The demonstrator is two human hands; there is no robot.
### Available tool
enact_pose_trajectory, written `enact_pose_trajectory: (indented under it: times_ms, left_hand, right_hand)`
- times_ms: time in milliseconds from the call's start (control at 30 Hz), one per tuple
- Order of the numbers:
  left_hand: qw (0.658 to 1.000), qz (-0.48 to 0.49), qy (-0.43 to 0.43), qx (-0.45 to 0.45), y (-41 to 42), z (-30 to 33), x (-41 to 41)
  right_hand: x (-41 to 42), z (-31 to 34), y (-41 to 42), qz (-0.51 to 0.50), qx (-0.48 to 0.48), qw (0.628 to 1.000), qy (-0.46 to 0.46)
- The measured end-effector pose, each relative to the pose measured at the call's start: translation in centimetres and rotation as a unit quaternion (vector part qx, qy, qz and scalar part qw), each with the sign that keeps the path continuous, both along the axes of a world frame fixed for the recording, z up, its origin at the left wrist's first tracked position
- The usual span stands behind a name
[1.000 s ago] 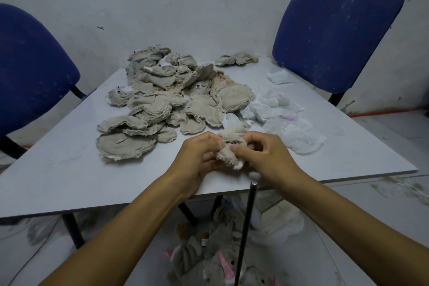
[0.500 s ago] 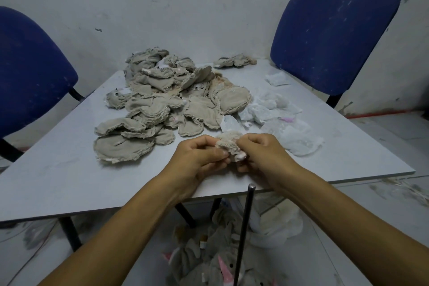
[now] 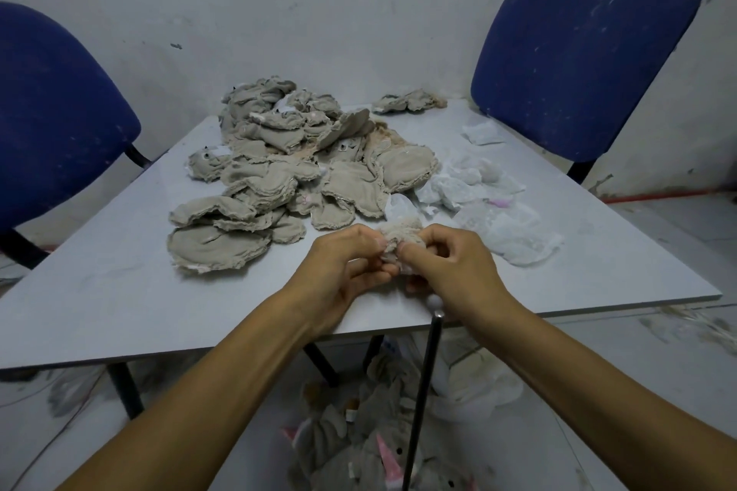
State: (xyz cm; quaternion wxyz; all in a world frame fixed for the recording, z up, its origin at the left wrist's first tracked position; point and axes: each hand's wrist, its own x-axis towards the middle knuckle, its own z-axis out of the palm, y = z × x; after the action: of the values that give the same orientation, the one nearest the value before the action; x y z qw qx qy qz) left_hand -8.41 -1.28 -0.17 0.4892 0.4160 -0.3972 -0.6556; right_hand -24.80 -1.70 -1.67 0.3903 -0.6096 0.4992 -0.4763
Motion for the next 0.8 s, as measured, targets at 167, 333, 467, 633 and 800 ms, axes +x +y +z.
enact_pose_trajectory:
  times_ms: [167,333,467,633,800]
  left_hand:
    - [0.999,0.017,-0.044,0.001,-0.2,0.1,-0.2]
    - [0.995,0.045,-0.086,-0.013,-0.2,0.0,-0.9]
    - [0.982,0.111,-0.141,-0.057,-0.1,-0.6,-2.0]
    - [0.977,0.098,-0.146,-0.118,0.3,-1.4,-1.5]
    - [0.960,0.089,-0.200,-0.175,1.0,-1.8,-1.1]
  right_hand:
    - [0.4,0.0,0.2,-0.020,0.019,1.000,0.007]
    - [-0.6,0.4,0.4,0.071,0.065,0.994,-0.051]
    - [-0.5,0.0,0.0,0.017,0.033,0.999,0.018]
    - [0.1,0.0,-0.3,-0.022,0.010,0.999,0.032]
    - [0.2,0.1,-0.2,-0.050,0.008,0.998,0.044]
